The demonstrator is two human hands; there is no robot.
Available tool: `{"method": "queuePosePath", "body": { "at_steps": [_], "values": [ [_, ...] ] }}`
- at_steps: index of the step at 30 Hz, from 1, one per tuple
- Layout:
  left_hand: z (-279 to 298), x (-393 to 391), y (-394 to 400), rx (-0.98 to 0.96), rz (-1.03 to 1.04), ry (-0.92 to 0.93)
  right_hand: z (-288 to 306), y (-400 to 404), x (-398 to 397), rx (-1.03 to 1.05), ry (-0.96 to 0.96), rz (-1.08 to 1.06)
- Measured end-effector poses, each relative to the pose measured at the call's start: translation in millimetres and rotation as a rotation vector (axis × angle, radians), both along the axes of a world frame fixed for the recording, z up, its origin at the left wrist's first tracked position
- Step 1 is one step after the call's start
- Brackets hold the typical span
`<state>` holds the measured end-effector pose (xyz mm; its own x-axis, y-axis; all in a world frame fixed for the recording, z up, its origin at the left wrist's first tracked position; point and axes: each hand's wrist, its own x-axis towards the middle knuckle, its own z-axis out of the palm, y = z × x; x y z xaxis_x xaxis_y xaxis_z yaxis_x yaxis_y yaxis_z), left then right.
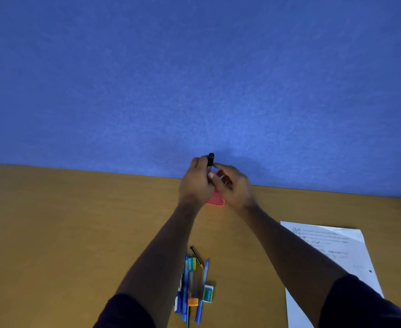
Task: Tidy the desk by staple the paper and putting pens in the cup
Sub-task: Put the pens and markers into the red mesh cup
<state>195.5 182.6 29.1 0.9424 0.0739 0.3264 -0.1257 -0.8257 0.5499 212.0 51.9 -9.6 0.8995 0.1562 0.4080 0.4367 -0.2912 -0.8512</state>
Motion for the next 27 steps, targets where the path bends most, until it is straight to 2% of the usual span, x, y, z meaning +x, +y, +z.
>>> {"method": "queuePosePath", "body": {
  "at_steps": [8, 13, 19, 24, 27],
  "values": [
    [-20, 0, -15, -0.04, 0.001, 0.131, 5, 0, 16, -0.118, 0.142, -0.077],
    [-32, -8, -8, 0.18, 0.061, 0.156, -6, -3, 25, -0.178, 0.271, -0.174],
    [-56, -19, -1, 0.21, 0.057, 0.182, -21, -5, 35, -0.341, 0.246, -0.157],
    [-56, -28, 2, 0.182, 0.012, 0.148, -32, -9, 41, -0.284, 0.328, -0.237],
    [-55, -40, 9, 0.184, 0.035, 0.127, -35, -10, 31, -0.224, 0.298, -0.284]
  ]
}}
